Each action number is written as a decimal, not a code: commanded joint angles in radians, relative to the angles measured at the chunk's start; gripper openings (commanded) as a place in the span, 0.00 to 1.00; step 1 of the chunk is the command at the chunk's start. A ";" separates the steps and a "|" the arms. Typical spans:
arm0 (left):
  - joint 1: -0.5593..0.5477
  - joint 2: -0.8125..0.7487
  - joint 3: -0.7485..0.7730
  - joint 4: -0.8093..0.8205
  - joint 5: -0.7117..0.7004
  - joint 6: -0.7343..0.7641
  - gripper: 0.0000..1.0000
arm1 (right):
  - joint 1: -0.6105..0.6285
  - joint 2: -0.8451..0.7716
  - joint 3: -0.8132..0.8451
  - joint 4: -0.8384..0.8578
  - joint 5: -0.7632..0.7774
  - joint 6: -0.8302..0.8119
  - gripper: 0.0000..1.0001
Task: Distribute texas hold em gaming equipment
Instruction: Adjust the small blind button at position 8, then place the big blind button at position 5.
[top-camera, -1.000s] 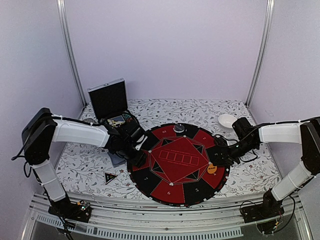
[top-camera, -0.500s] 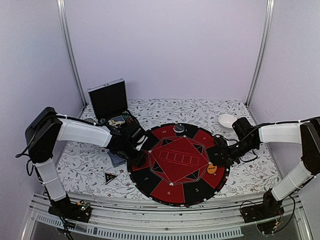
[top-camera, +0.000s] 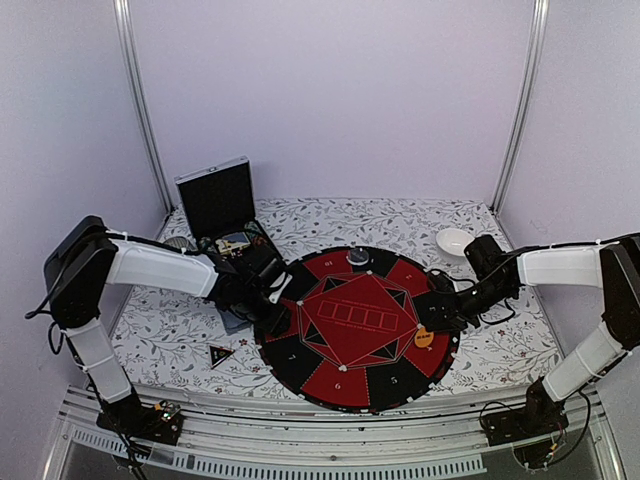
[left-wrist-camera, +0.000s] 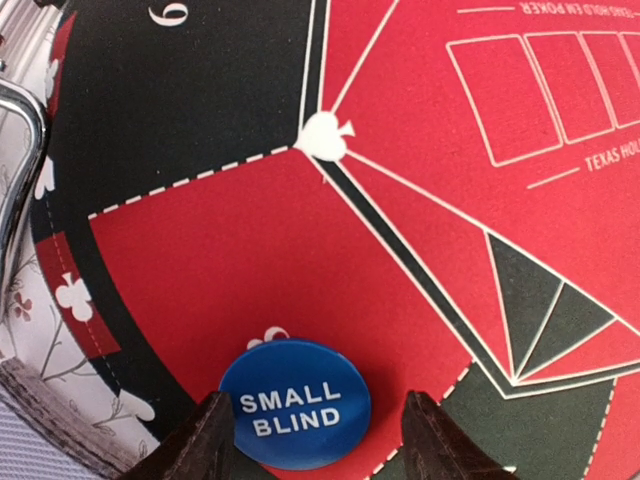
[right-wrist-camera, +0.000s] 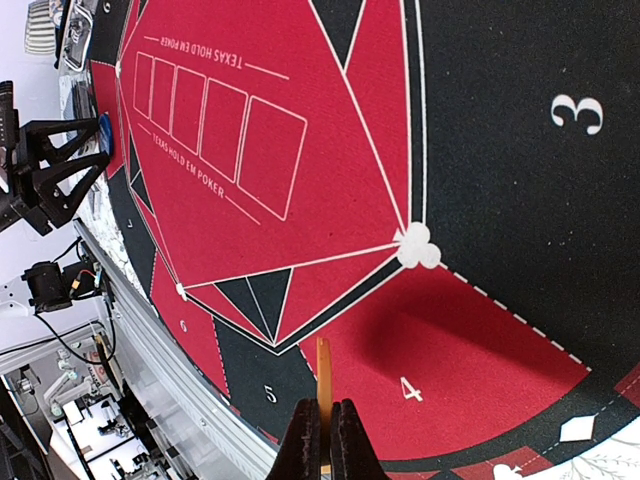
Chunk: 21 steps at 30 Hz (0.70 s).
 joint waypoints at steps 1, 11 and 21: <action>0.006 -0.035 0.002 -0.026 0.015 -0.006 0.60 | -0.003 -0.006 0.008 0.007 -0.011 -0.004 0.02; 0.007 -0.113 0.058 -0.096 0.009 0.030 0.62 | -0.002 -0.052 -0.017 0.030 -0.004 0.036 0.02; 0.028 -0.184 0.125 -0.160 -0.033 0.127 0.64 | 0.002 -0.059 -0.028 0.085 0.028 0.068 0.02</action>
